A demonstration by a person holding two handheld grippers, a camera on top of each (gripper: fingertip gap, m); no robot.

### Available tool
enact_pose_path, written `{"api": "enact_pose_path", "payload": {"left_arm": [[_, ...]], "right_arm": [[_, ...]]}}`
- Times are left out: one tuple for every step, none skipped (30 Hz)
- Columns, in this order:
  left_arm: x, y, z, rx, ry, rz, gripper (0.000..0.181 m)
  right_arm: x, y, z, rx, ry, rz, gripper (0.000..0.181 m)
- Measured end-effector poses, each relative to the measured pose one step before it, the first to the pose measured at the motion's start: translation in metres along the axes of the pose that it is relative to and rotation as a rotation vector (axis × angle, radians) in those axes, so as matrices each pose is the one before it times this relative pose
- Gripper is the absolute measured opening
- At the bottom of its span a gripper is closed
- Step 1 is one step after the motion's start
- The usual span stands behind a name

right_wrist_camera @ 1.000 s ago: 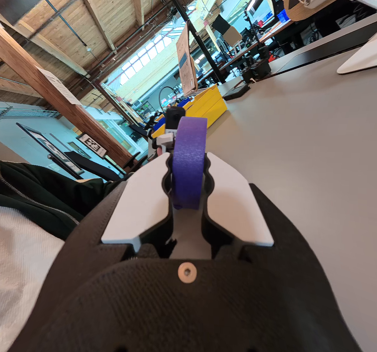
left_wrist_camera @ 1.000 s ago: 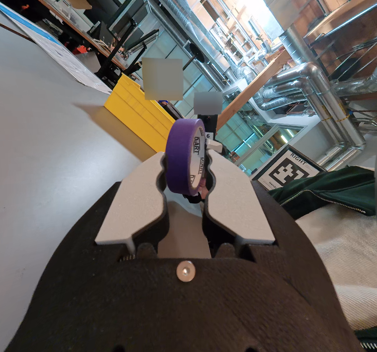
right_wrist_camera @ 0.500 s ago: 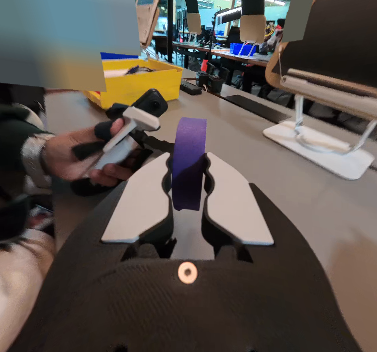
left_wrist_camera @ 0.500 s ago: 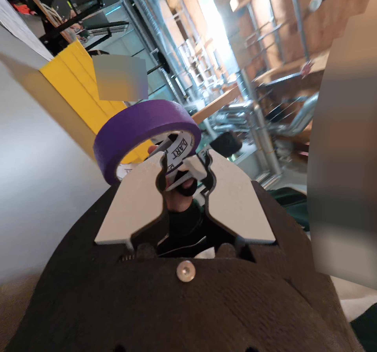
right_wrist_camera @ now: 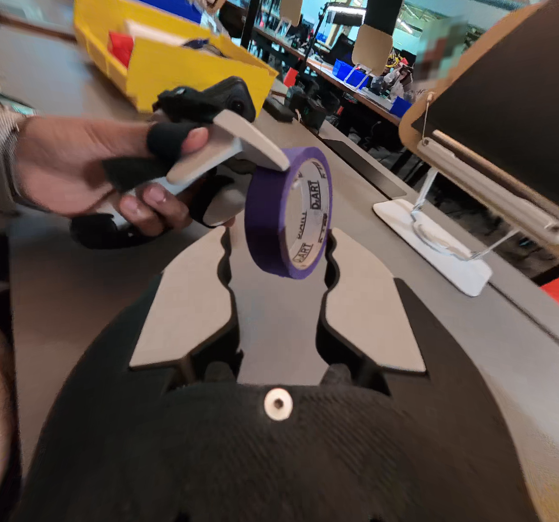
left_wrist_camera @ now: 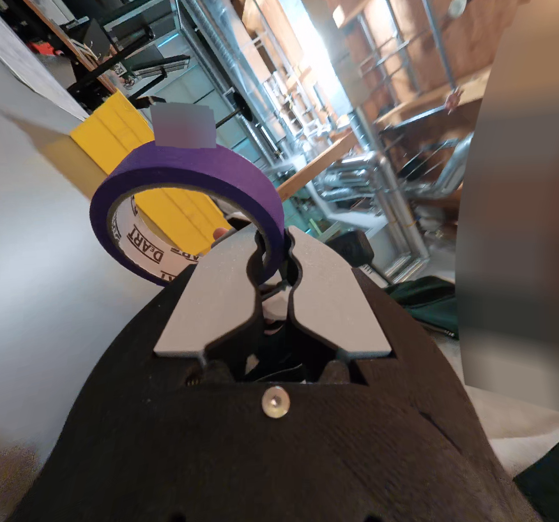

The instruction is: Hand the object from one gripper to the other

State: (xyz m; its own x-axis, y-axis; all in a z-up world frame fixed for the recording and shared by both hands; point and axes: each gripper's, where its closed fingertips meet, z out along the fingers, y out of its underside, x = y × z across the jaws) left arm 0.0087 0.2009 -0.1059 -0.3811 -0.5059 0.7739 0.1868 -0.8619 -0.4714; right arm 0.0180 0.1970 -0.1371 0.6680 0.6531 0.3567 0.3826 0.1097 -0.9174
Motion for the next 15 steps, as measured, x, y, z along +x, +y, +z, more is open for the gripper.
{"api": "enact_pose_path", "payload": {"left_arm": [[0.00057,0.00001,0.00012,-0.0261,-0.0154,0.0465,0.011],[0.00016,0.00079,0.0003,-0.032,-0.02,0.0506,0.01],[0.00028,0.00191,0.00057,-0.0406,-0.0195,0.054,0.01],[0.00024,0.00294,0.00111,-0.0473,-0.0214,0.057,0.01],[0.00037,0.004,0.00155,-0.0538,-0.0218,0.0576,0.01],[0.00119,0.00482,0.00221,-0.0569,-0.0174,0.0565,0.01],[0.00249,0.00515,0.00272,-0.0549,-0.0101,0.054,0.01],[0.00363,0.00524,0.00321,-0.0536,-0.0047,0.051,0.01],[0.0043,0.00498,0.00358,-0.0477,-0.0008,0.0469,0.01],[0.00545,0.00465,0.00382,-0.0412,0.0077,0.0407,0.01],[0.00628,0.00386,0.00413,-0.0323,0.0181,0.0311,0.01],[0.0065,0.00332,0.00403,-0.0253,0.0248,0.0179,0.01],[0.00624,0.00292,0.00391,-0.0209,0.029,0.0084,0.01],[0.00563,0.00282,0.00341,-0.0181,0.0284,0.0044,0.01],[0.00443,0.00249,0.00305,-0.016,0.0216,0.0041,0.01]], "right_arm": [[0.00477,-0.00071,-0.00183,0.0232,-0.007,0.0677,0.065],[0.00529,-0.00118,-0.00221,0.026,-0.0109,0.0691,0.068],[0.00664,-0.00127,-0.00271,0.0247,-0.0056,0.0725,0.069],[0.00735,-0.00165,-0.00303,0.0262,-0.0036,0.0763,0.069],[0.00642,-0.00169,-0.00286,0.0257,-0.0113,0.0802,0.069],[0.00669,0.00025,-0.00239,0.0141,-0.0085,0.0823,0.066],[0.00652,0.00269,-0.00174,-0.0035,-0.0072,0.0768,0.062],[0.00453,0.00398,-0.00076,-0.015,-0.0176,0.0698,0.056],[0.00272,0.00406,0.00013,-0.0198,-0.0216,0.0625,0.053],[0.00136,0.00422,0.00114,-0.0196,-0.0219,0.0485,0.053],[-0.00001,0.00443,0.00151,-0.0191,-0.0207,0.0333,0.052],[-0.00128,0.00399,0.00196,-0.0184,-0.0198,0.0214,0.051],[-0.00257,0.00332,0.00197,-0.0166,-0.0197,0.0099,0.05],[-0.00333,0.00222,0.00183,-0.0112,-0.0189,-0.001,0.05],[-0.00301,0.0023,0.00157,-0.0143,-0.013,-0.009,0.048]]}}
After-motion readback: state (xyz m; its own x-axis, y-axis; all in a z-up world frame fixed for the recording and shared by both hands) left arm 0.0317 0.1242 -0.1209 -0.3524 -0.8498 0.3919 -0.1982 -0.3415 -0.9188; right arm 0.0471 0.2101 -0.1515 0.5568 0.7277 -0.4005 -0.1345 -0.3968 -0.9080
